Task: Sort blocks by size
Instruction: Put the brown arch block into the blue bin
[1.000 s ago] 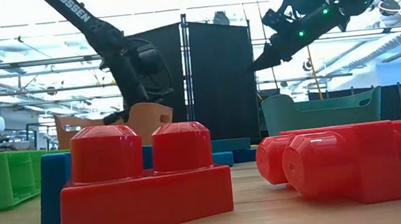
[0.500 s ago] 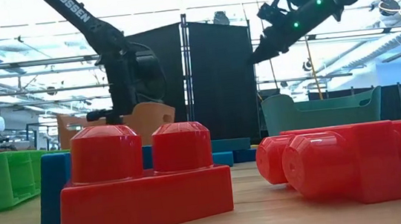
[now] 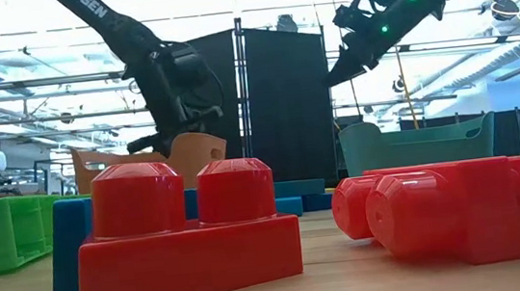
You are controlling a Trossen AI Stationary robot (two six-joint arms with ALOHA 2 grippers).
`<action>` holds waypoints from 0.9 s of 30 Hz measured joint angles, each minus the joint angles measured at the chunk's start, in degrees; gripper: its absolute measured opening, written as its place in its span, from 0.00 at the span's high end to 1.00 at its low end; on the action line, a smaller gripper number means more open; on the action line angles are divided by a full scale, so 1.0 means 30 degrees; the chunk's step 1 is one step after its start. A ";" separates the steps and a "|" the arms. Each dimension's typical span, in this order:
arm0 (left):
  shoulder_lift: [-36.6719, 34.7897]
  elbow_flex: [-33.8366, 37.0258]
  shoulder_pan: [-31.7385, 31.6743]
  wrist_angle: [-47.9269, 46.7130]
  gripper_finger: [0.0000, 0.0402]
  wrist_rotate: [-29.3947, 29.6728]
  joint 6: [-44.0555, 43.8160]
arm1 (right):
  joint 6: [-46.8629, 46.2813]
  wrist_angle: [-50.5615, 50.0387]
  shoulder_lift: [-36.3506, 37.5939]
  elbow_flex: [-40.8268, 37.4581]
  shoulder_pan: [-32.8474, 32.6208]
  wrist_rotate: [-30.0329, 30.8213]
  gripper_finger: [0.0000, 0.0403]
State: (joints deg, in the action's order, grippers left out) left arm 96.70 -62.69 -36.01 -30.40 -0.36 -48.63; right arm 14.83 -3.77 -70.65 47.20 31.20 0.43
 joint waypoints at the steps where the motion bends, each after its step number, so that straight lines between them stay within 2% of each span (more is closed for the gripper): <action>1: 0.0000 0.0155 0.0145 0.0048 0.65 0.0215 -0.0018 | -0.0188 -0.0007 0.0000 0.0000 0.0000 0.0007 0.48; 11: 0.0061 0.0413 0.1137 0.0468 0.65 0.0427 -0.0001 | -0.0902 0.0019 0.0000 0.0000 -0.0004 0.0188 0.48; 27: 0.2543 0.0318 0.1495 0.2078 0.65 0.0127 -0.0164 | -0.0894 0.0020 0.0000 0.0036 -0.0022 0.0481 0.48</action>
State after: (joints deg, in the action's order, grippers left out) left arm 104.33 -61.73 -31.52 -24.17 0.02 -49.12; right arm 12.15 -3.71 -70.65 47.31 31.14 1.87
